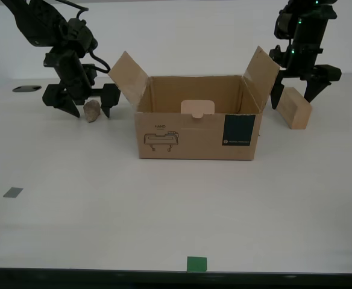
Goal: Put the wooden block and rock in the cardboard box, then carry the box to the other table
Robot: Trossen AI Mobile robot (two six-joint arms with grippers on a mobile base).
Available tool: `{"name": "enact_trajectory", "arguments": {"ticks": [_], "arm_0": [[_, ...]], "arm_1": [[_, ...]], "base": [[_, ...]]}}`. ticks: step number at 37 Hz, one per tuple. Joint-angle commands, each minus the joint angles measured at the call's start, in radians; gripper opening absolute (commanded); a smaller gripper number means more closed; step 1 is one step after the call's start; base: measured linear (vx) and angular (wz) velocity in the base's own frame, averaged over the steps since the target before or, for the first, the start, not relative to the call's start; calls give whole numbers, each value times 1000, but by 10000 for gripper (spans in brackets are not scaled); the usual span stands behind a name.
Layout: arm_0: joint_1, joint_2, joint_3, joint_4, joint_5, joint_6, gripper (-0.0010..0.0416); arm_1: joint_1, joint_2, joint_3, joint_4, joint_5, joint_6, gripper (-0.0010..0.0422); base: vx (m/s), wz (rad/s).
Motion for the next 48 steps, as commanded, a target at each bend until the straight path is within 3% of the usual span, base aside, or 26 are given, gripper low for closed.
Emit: {"name": "enact_trajectory", "arguments": {"ticks": [1,8,12,30,40,48], "arm_0": [[0,0,-10,16,0,41,390],[0,0,-11,53,0,193,390],[1,0,-11,89,0,224,390],[1,2,-11,83,0,191,390],[1,2,-11,71,0,116,390],[1,2,-11,73,0,135,389]], "arm_1": [[0,3,-1,4,0,-2,398],[-1,3,-1,7,0,-5,398],[-1,3,-1,9,0,-5,398],[-1,3,-1,79,0,-4,398],[-1,3,-1,82,0,-4,398],[-1,3,-1,80,0,-14,398]], "base": [[0,0],[0,0],[0,0],[0,0],[0,0],[0,0]]}}
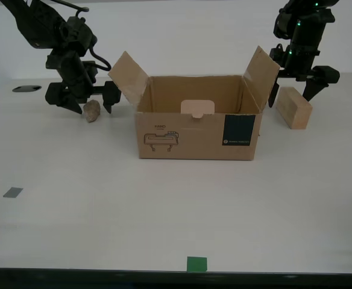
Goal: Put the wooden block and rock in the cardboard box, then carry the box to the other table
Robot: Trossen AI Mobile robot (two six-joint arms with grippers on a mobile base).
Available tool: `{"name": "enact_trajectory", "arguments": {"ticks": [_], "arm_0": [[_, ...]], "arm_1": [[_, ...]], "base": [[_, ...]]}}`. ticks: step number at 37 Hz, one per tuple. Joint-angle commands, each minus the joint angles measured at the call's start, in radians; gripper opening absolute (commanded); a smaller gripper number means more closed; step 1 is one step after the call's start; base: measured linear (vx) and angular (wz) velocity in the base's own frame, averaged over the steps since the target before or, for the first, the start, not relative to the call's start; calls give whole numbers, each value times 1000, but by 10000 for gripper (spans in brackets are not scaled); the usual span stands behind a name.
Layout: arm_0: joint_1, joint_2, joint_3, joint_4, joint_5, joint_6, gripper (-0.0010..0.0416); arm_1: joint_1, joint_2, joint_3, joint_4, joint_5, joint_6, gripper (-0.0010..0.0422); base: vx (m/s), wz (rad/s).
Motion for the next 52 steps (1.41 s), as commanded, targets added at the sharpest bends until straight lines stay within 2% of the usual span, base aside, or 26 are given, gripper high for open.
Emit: {"name": "enact_trajectory", "arguments": {"ticks": [1,4,7,11,15,21,27,34,37,52], "arm_0": [[0,0,0,0,0,18,390],[0,0,0,0,0,41,389],[0,0,0,-1,5,82,389],[0,0,0,0,33,114,389],[0,0,0,-3,57,114,390],[-1,0,0,-11,61,82,389],[-1,0,0,-11,63,75,390],[-1,0,0,-11,92,49,389],[-1,0,0,-12,105,48,389],[-1,0,0,-13,105,49,389]], "arm_1": [[-1,1,0,-2,0,-2,398],[-1,1,0,-10,0,-3,398],[0,1,0,-17,0,-2,398],[-1,1,0,-22,0,-2,398],[-1,1,0,-23,1,-2,398],[-1,1,-1,-24,1,-2,398],[-1,1,-1,-26,1,-5,398],[-1,1,-1,-29,1,-5,398],[-1,1,-1,-31,1,-5,398],[-1,1,-1,-31,0,-6,398]], "base": [[0,0],[0,0],[0,0],[0,0],[0,0],[0,0],[0,0],[0,0],[0,0],[0,0]]}}
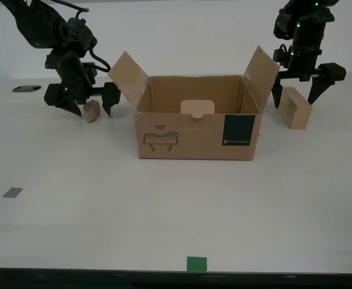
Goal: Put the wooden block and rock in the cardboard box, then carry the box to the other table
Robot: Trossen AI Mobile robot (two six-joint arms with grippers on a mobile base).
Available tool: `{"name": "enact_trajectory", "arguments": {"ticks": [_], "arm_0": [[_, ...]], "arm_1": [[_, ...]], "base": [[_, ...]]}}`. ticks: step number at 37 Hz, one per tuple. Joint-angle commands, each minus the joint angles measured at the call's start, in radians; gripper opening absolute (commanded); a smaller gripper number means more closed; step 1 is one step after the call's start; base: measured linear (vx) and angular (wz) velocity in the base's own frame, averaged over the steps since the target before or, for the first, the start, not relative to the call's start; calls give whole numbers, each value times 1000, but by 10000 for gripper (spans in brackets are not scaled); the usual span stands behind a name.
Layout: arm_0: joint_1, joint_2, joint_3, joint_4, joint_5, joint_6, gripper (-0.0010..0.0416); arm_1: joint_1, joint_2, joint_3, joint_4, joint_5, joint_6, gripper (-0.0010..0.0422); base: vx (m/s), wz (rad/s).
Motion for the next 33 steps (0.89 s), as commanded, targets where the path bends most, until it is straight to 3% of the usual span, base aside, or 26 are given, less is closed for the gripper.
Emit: {"name": "enact_trajectory", "arguments": {"ticks": [1,10,33], "arm_0": [[0,0,0,-2,7,2,389],[0,0,0,-4,7,3,384],[1,0,-13,5,6,4,275]], "arm_1": [[-1,1,0,-3,0,-3,398],[-1,1,0,-3,0,-3,398],[-1,1,0,-3,0,-3,398]], "base": [[0,0],[0,0],[0,0]]}}
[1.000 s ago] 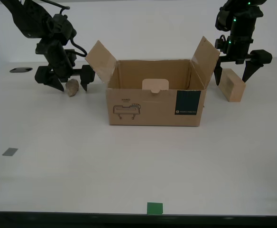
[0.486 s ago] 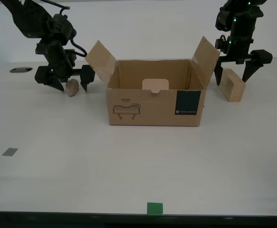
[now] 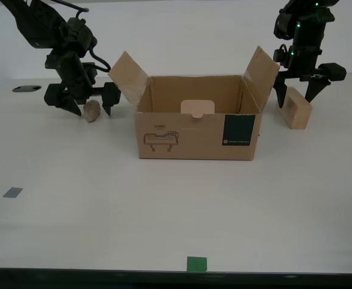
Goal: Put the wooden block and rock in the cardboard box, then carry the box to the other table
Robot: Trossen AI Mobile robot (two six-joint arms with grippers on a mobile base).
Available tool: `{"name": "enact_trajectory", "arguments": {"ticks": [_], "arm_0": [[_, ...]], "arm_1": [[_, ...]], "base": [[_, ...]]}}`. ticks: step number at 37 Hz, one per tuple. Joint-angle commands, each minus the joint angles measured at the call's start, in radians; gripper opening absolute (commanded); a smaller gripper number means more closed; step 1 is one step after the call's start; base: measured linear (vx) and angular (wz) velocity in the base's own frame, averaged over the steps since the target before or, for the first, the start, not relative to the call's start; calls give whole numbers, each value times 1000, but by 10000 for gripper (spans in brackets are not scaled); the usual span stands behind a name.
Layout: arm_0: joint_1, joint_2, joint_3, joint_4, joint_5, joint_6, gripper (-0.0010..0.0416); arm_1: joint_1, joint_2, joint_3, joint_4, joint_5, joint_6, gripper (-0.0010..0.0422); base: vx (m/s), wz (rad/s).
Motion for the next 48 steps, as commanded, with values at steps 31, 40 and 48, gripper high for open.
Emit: {"name": "enact_trajectory", "arguments": {"ticks": [31,40,48], "arm_0": [[2,-3,-63,56,6,-3,120],[2,-3,-64,55,6,-3,73],[2,-3,-64,55,5,-3,-1]], "arm_1": [[-1,1,0,-2,-6,-3,344],[-1,1,0,-2,-6,-3,241],[-1,1,0,-2,-6,-16,121]], "base": [[0,0],[0,0],[0,0]]}}
